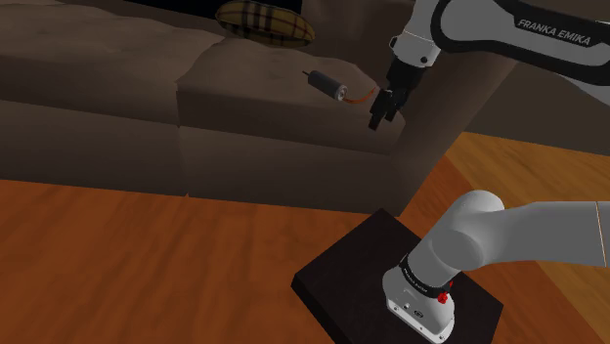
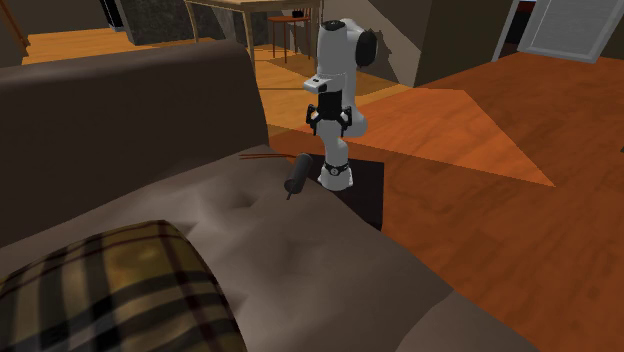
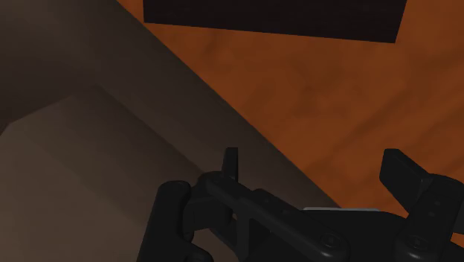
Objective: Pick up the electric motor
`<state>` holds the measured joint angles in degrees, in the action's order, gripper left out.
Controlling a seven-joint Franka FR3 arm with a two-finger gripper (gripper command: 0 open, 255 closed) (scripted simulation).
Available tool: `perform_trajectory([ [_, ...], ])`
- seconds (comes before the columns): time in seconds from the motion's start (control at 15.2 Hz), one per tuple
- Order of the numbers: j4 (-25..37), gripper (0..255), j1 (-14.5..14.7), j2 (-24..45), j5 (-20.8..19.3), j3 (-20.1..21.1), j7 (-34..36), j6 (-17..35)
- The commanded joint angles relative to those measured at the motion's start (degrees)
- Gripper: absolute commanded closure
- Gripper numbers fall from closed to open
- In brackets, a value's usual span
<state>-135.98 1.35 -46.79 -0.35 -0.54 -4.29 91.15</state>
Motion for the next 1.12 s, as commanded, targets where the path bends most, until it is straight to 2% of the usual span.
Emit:
perform_trajectory([
  [0.0,0.0,0,0.0,0.0,0.0,0.0,0.0,0.0],
  [0.53,16.72,0,-0.66,20.15,0.09,-1.86,-0.78,1.79],
  [1.06,38.64,0,-1.3,40.22,1.36,-3.7,-1.85,-1.76],
])
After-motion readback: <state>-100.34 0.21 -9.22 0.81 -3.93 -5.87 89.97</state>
